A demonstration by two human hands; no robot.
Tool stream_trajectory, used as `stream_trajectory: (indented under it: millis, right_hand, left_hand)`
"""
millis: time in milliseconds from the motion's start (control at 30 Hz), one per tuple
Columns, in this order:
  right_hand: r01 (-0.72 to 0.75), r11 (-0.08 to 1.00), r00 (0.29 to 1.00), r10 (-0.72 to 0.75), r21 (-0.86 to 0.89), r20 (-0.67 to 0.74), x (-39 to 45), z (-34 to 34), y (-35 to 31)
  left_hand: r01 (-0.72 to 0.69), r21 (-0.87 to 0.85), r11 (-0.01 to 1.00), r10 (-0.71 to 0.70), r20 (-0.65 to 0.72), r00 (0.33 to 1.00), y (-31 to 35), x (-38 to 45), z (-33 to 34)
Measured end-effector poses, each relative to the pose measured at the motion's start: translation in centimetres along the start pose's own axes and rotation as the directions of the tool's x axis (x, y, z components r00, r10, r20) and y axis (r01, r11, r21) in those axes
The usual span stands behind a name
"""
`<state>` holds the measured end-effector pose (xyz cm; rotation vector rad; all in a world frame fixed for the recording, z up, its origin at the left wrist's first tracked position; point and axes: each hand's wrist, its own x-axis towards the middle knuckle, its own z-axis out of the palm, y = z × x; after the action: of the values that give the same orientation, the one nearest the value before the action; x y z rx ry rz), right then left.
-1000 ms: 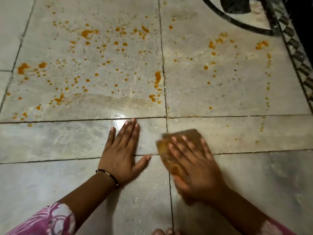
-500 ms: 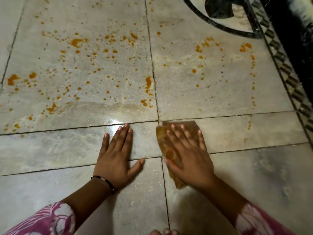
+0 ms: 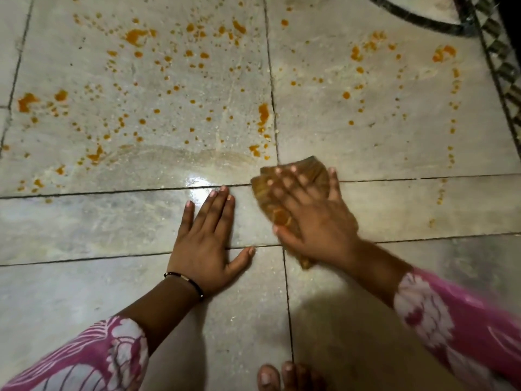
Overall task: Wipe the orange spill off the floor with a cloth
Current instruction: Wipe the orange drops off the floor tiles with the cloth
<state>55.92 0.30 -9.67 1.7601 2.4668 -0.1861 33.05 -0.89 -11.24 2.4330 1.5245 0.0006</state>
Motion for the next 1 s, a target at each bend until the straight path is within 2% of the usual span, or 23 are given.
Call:
stream_trajectory:
  millis: [33, 100, 233, 367, 400, 467, 533, 600, 667, 733, 867, 933, 1000]
  right_hand:
    - [0.063, 0.998, 0.998, -0.063, 0.003, -0.001, -1.2, 0.2, -0.6]
    - [0.084, 0.996, 0.997, -0.084, 0.035, -0.001, -4.2, 0.8, 0.5]
    - [-0.091, 0.995, 0.996, 0.089, 0.052, 0.033, -7.5, 0.4, 6.1]
    - [-0.313, 0.946, 0.949, 0.315, 0.081, -0.019, -1.4, -0.6, 7.0]
    - [-0.309, 0.947, 0.95, 0.312, 0.086, -0.029, 0.7, -0.6, 6.1]
    - [-0.18, 0.981, 0.983, 0.182, 0.074, -0.033, 3.6, -0.7, 2.9]
    - [-0.01, 0.998, 0.999, 0.012, 0.056, -0.035, 3.2, -0.6, -0.3]
    - [0.078, 0.996, 0.997, -0.077, 0.033, -0.028, 0.3, 0.0, -1.1]
    - [0.07, 0.995, 0.997, -0.067, 0.066, -0.045, -2.9, 0.6, 0.3]
    - [-0.031, 0.993, 0.998, 0.036, 0.111, -0.043, -4.6, 0.6, 2.9]
    - [-0.242, 0.962, 0.968, 0.249, 0.127, -0.041, -0.2, -0.4, 5.1]
    - [-0.21, 0.97, 0.975, 0.217, 0.123, -0.046, 3.7, -0.7, 3.6]
    - [-0.05, 0.995, 0.997, 0.055, 0.091, -0.05, 5.8, -1.1, 1.4]
  left_hand:
    - [-0.002, -0.002, 1.0, 0.002, -0.005, 1.0, 0.0, 0.0, 0.0]
    - [-0.007, -0.006, 1.0, 0.007, -0.009, 1.0, -0.1, 0.0, 0.1]
    - [-0.007, -0.012, 1.0, 0.007, -0.002, 1.0, 0.0, 0.0, 0.0]
    - [-0.001, -0.01, 1.0, 0.001, 0.021, 1.0, 0.1, 0.1, -0.2]
    - [-0.001, -0.008, 1.0, 0.002, 0.024, 1.0, 0.1, 0.1, -0.2]
    - [-0.002, -0.005, 1.0, 0.003, 0.018, 1.0, 0.2, 0.1, -0.2]
    - [-0.002, -0.008, 1.0, 0.002, 0.011, 1.0, 0.2, 0.0, -0.2]
    - [-0.005, -0.015, 1.0, 0.005, -0.002, 1.0, 0.1, 0.0, -0.1]
    - [-0.01, -0.013, 1.0, 0.01, -0.006, 1.0, 0.0, 0.1, 0.0]
    - [-0.008, -0.018, 1.0, 0.008, -0.008, 1.0, 0.0, 0.1, 0.0]
    - [-0.003, -0.021, 1.0, 0.003, 0.0, 1.0, 0.0, 0.0, -0.1]
    - [-0.001, -0.022, 1.0, 0.001, -0.003, 1.0, 0.0, 0.1, -0.1]
    - [0.007, -0.023, 1.0, -0.007, -0.021, 1.0, 0.1, 0.1, -0.1]
